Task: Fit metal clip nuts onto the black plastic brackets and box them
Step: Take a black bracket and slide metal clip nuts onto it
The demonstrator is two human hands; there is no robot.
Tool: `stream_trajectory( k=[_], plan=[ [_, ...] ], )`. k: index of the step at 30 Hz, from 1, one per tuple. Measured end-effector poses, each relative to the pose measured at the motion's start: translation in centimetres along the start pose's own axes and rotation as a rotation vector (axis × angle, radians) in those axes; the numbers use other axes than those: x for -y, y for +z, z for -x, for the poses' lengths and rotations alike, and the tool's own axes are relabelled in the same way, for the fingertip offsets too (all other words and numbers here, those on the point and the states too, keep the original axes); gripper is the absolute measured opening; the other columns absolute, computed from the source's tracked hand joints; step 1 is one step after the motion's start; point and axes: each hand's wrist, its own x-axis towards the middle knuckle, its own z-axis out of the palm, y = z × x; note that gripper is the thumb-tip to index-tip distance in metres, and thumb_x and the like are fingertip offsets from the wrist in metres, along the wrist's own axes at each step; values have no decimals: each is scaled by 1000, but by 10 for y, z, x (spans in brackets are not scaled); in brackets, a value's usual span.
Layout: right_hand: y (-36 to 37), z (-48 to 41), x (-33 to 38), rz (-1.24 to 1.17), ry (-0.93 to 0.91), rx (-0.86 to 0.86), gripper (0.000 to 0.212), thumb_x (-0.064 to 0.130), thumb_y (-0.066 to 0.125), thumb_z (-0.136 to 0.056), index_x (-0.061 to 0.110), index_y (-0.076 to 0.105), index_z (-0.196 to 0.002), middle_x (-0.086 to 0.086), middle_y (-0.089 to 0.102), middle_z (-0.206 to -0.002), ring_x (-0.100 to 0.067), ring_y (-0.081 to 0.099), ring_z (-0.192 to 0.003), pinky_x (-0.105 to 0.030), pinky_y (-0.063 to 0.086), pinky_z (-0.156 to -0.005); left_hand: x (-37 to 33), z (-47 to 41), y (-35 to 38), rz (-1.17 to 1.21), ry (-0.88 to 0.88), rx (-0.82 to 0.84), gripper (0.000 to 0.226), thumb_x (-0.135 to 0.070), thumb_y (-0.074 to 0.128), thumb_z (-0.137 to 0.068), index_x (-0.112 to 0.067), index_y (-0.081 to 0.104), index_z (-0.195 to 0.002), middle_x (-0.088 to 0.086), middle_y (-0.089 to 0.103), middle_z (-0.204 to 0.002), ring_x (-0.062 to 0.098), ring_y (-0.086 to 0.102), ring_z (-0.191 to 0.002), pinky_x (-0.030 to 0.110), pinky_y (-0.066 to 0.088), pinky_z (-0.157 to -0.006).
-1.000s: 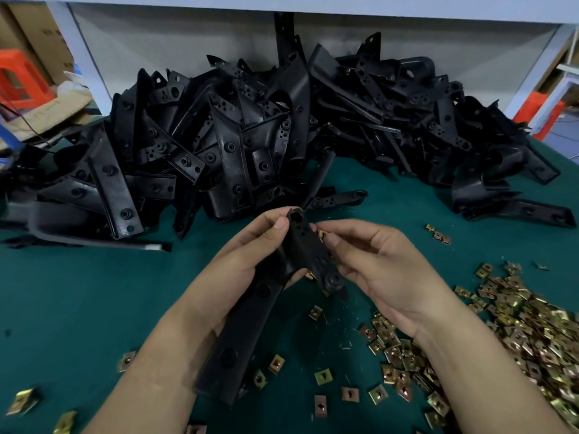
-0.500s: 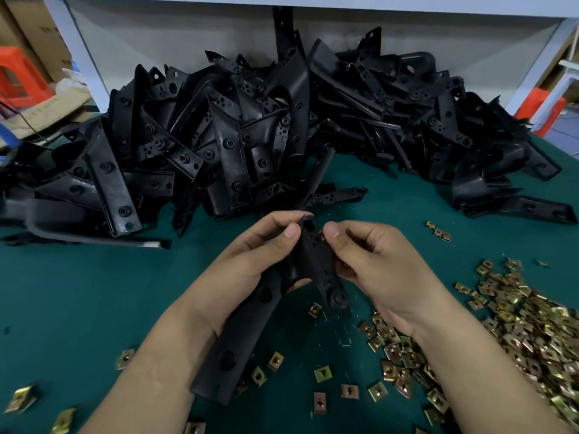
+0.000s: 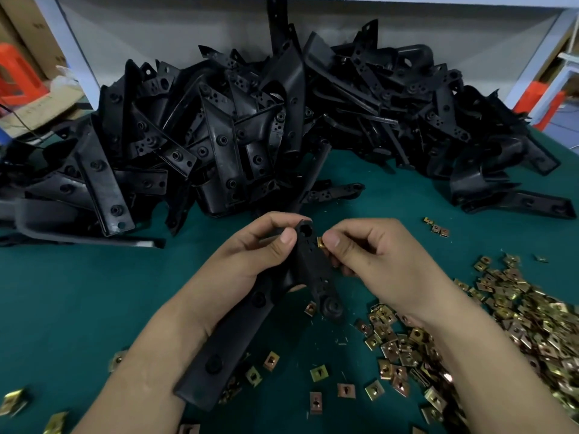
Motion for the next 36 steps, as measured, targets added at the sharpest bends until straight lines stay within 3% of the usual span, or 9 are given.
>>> stream_trajectory(
  k=[3,8,14,18,20,23,27,32,36],
  plan=[
    [-6,2,4,138,-42,53,26,23,60,-97,27,69,-73,3,63,-64,-2,52,-59,-14,40,-58,1,-1,-2,-67,-15,51,23,-34,65,-93,-24,71,-113,8,75,-104,17,71,-93,22,54,-81],
    [-16,5,9,225,-56,138,23,28,58,-95,27,67,-73,21,61,-62,2,58,-63,-9,40,-63,3,-1,1,-52,-22,130,23,-31,63,-93,-24,71,-114,6,75,-104,16,71,-96,21,53,-84],
    [-20,7,7,295,-19,162,23,36,58,-93,28,69,-74,14,64,-67,-4,60,-71,-22,46,-69,3,-2,2,-83,-31,133,23,-34,65,-89,-28,73,-111,4,76,-103,14,71,-96,20,52,-85],
    [-16,6,7,273,-16,153,19,40,59,-89,38,65,-71,20,63,-63,0,59,-65,-14,41,-64,5,-2,2,-213,-10,104,21,-37,63,-92,-30,70,-112,14,73,-100,17,68,-95,26,52,-87],
    [-13,5,4,289,-3,178,25,36,63,-92,35,64,-67,20,56,-55,-1,50,-56,-14,36,-57,7,-2,4,-280,0,107,16,-38,63,-96,-32,70,-109,20,68,-96,16,63,-88,26,49,-84],
    [-13,4,2,272,20,193,27,28,65,-94,28,65,-67,20,52,-50,0,46,-50,-11,33,-53,8,-1,7,-335,20,101,18,-35,61,-94,-29,68,-109,-2,67,-83,4,61,-77,14,47,-74],
    [-9,4,2,68,103,123,16,35,69,-84,22,76,-78,11,62,-57,3,49,-52,-9,38,-54,6,-2,7,-284,5,78,25,-34,58,-94,-23,64,-115,1,75,-91,8,70,-85,16,51,-77],
    [-7,1,-4,-355,351,-163,37,35,75,-65,10,77,-93,-1,66,-76,-3,59,-59,-14,50,-57,3,0,4,77,-16,30,17,-29,60,-96,-22,67,-111,11,74,-117,26,71,-107,29,58,-87],
    [-8,0,-6,-511,435,-261,31,25,71,-80,1,73,-100,-10,72,-93,-12,72,-79,-16,58,-72,-1,1,6,275,4,-39,18,-21,59,-94,-23,75,-102,14,73,-119,28,70,-113,31,60,-82]
  ],
)
